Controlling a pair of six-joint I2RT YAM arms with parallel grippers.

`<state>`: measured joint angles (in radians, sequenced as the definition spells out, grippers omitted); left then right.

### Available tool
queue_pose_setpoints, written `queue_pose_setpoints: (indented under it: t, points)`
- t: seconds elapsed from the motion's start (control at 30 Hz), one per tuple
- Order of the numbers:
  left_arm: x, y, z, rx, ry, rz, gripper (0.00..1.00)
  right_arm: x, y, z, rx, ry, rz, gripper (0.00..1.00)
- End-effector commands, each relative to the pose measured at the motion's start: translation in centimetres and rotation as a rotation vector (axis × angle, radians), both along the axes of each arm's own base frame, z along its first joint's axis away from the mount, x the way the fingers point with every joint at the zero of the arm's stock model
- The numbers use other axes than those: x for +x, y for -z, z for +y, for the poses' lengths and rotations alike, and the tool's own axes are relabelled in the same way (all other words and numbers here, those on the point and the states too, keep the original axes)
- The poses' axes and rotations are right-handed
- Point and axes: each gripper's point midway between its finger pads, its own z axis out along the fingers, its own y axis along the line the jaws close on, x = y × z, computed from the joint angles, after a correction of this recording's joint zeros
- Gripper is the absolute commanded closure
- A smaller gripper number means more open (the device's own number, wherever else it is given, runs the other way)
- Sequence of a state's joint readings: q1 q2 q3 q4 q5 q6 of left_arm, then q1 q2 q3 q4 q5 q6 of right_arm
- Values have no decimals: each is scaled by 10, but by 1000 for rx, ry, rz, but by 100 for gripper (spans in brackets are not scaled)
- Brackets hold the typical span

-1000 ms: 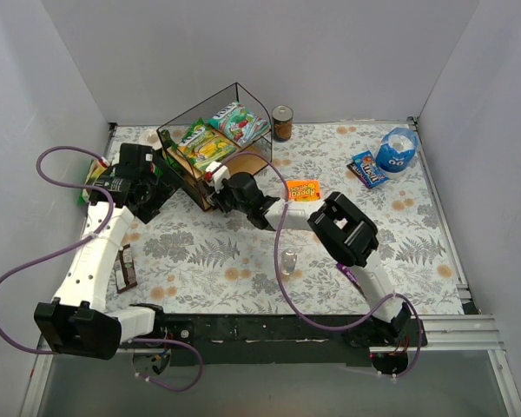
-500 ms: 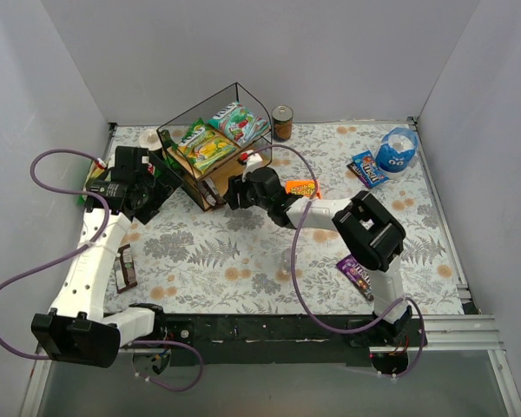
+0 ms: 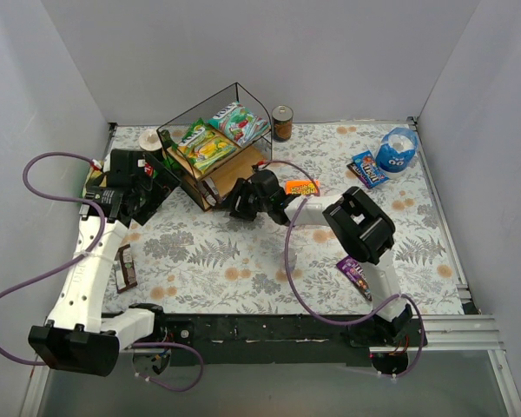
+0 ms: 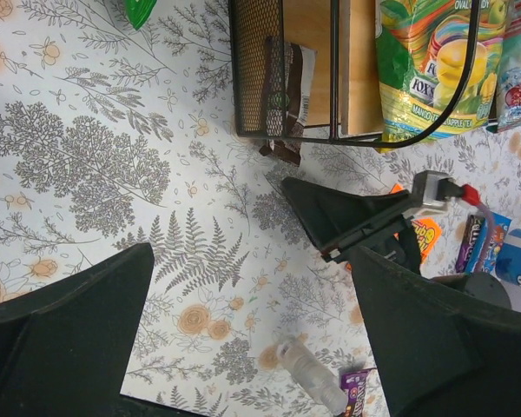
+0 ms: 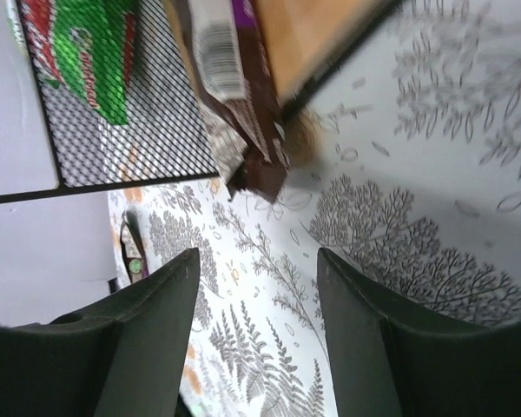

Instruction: Place and organize the candy bags onto the shelf

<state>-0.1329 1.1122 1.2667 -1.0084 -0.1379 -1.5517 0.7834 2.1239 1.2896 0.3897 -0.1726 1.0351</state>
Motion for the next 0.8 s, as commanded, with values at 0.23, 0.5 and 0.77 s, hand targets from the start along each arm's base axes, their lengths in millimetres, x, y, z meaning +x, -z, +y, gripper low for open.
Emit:
queue_pose_setpoints:
  t: [0.23,0.5,0.77]
  points:
    - [-3,-14,4,20,-1,-57,2,11,14,9,54,136,135,50]
    - [-5,-13,5,25,-1,-55,2,35,10,16,75,201,76,52]
    - [-6,-12,6,32,1,-51,2,54,-1,26,121,218,20,67]
